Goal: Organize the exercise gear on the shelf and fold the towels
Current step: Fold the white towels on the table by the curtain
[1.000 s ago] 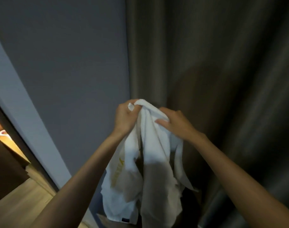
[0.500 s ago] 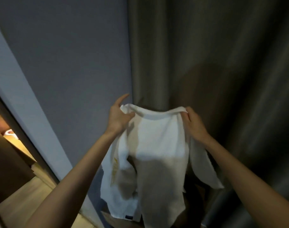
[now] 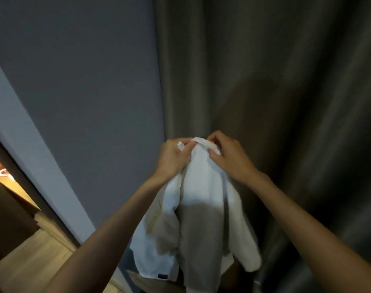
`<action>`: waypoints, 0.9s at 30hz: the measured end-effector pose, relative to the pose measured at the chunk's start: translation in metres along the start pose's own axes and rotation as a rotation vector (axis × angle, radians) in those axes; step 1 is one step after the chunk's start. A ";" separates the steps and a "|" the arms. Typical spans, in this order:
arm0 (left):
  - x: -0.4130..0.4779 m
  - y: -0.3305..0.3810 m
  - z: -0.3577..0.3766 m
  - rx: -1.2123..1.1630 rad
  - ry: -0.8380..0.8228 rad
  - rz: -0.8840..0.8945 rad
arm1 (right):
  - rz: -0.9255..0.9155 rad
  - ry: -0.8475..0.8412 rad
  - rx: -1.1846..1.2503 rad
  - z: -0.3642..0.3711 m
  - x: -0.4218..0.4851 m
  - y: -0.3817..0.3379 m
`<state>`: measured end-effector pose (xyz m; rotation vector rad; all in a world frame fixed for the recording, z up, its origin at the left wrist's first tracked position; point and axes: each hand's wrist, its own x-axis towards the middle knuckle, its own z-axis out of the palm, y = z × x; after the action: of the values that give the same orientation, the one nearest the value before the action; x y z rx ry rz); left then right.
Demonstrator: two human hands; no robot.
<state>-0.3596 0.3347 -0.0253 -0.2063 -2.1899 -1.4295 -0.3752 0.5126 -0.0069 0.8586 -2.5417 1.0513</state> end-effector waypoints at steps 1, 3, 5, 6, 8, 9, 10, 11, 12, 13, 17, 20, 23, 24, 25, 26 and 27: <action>0.000 0.000 0.002 -0.003 0.041 -0.009 | 0.010 0.002 -0.056 0.002 -0.005 0.005; 0.003 -0.002 0.003 -0.009 0.110 -0.043 | 0.075 -0.030 -0.084 0.005 -0.017 0.016; 0.009 -0.006 -0.001 -0.004 0.175 -0.090 | 0.150 -0.062 -0.072 0.008 -0.029 0.027; 0.013 -0.009 -0.005 -0.003 0.226 -0.122 | 0.176 -0.064 -0.081 0.009 -0.034 0.032; 0.020 -0.014 -0.014 -0.028 0.339 -0.187 | 0.203 -0.064 -0.117 0.011 -0.039 0.039; 0.023 -0.017 -0.017 -0.041 0.370 -0.206 | 0.214 -0.091 -0.128 0.012 -0.039 0.041; 0.024 -0.018 -0.020 -0.049 0.380 -0.213 | 0.228 -0.136 -0.126 0.014 -0.038 0.043; 0.025 -0.019 -0.021 -0.051 0.381 -0.216 | 0.245 -0.187 -0.096 0.015 -0.037 0.045; 0.024 -0.019 -0.021 -0.052 0.381 -0.220 | 0.274 -0.235 -0.018 0.015 -0.037 0.047; 0.024 -0.020 -0.022 -0.051 0.377 -0.223 | 0.320 -0.283 0.119 0.014 -0.036 0.048; 0.026 -0.028 -0.025 -0.064 0.405 -0.255 | 0.420 -0.428 0.474 0.008 -0.038 0.046; 0.030 -0.037 -0.031 -0.118 0.537 -0.339 | 0.337 -0.504 0.393 0.006 -0.036 0.041; 0.029 -0.043 -0.036 -0.082 0.545 -0.347 | 0.308 -0.500 0.342 0.008 -0.037 0.041; 0.028 -0.044 -0.038 -0.054 0.514 -0.334 | 0.285 -0.474 0.319 0.010 -0.038 0.041; 0.027 -0.044 -0.038 -0.014 0.461 -0.322 | 0.251 -0.428 0.285 0.012 -0.039 0.042; 0.024 -0.042 -0.040 0.033 0.380 -0.316 | 0.215 -0.360 0.248 0.014 -0.039 0.042; 0.022 -0.040 -0.041 0.078 0.278 -0.320 | 0.186 -0.281 0.212 0.015 -0.038 0.043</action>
<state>-0.3802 0.2776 -0.0339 0.3655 -2.1044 -1.4327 -0.3716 0.5421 -0.0579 0.8915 -2.8240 1.3639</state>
